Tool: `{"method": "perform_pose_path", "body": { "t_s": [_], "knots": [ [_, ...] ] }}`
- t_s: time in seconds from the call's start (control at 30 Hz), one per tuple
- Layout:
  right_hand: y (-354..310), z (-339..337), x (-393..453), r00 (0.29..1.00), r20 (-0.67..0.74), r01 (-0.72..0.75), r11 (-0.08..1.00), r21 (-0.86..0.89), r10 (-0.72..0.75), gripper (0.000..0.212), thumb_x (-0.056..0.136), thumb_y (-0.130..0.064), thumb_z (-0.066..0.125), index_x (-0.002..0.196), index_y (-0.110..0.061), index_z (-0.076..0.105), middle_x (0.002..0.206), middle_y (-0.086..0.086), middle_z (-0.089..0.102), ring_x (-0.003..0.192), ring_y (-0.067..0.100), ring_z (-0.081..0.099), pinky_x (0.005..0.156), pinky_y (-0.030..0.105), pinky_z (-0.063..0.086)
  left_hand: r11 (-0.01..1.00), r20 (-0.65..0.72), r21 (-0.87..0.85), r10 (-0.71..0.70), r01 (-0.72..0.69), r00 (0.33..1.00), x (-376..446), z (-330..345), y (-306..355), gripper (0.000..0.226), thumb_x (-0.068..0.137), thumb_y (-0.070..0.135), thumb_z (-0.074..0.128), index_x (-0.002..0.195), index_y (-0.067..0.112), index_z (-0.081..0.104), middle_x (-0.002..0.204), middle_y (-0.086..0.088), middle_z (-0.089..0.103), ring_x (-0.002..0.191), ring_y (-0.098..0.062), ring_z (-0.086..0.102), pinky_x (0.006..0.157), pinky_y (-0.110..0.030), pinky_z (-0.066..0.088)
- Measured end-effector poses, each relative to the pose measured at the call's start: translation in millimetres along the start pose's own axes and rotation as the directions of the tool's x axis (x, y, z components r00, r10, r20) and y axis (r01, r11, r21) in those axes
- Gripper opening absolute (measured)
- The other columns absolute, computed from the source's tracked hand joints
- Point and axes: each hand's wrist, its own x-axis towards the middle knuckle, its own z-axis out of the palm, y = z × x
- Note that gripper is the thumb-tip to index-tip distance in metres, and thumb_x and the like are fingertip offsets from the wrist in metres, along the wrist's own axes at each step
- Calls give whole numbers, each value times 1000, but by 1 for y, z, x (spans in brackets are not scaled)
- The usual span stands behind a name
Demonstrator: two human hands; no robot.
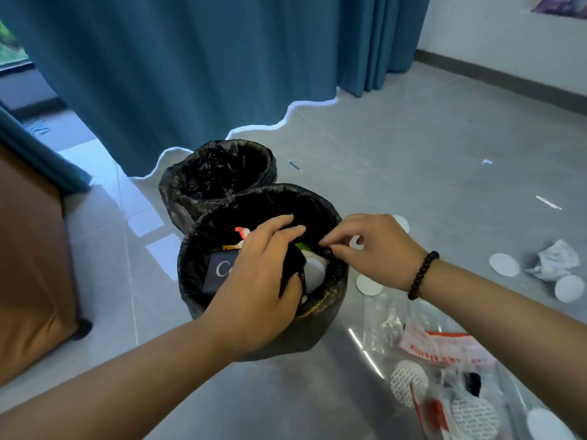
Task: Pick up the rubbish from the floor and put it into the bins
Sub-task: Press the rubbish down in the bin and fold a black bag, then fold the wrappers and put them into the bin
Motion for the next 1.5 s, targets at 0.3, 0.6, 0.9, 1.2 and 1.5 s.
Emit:
{"method": "perform_pose_path", "body": {
  "t_s": [0.3, 0.6, 0.9, 1.2, 1.5],
  "knots": [
    [88, -17, -69, 924, -239, -277, 954, 115, 298, 21, 82, -10, 69, 79, -30, 71, 82, -16, 69, 83, -2, 60, 70, 11, 48, 898, 102, 42, 432, -438, 896, 2, 55, 37, 29, 86, 12, 51, 111, 15, 64, 132, -5, 54, 132, -20, 43, 106, -39, 35],
    [162, -6, -127, 793, -149, -593, 804, 37, 591, 15, 84, -9, 65, 89, -22, 71, 95, -2, 67, 83, 10, 59, 76, 16, 42, 983, 334, -121, -93, 141, 938, 2, 174, 54, 39, 94, 28, 46, 133, 25, 43, 136, 7, 43, 126, -11, 42, 107, -27, 36],
    [204, -2, -178, 465, -104, -884, 467, -2, 879, 72, 80, -28, 70, 140, -13, 34, 138, 15, 39, 126, 31, 44, 104, 34, 37, 708, 446, -210, -544, 674, 711, 17, 251, 73, 36, 86, 31, 63, 118, 19, 52, 119, 0, 63, 103, -19, 62, 87, -29, 52],
    [186, 4, -172, 590, -94, -779, 596, 196, 802, 69, 74, -15, 76, 134, -25, 43, 123, 7, 47, 113, 21, 50, 85, 20, 44, 741, 405, -243, -509, 626, 760, 26, 194, 71, 7, 89, 13, 62, 94, 18, 59, 99, 1, 70, 86, -11, 65, 55, -5, 45],
    [99, -30, -154, 860, 43, -510, 860, 8, 509, 47, 82, -28, 71, 125, -30, 53, 108, -13, 66, 109, 3, 58, 102, 27, 42, 445, 469, -616, -457, 651, 756, 41, 80, 94, 8, 89, 6, 62, 85, 13, 62, 80, -4, 72, 61, -8, 70, 66, -26, 60]
  ]
}}
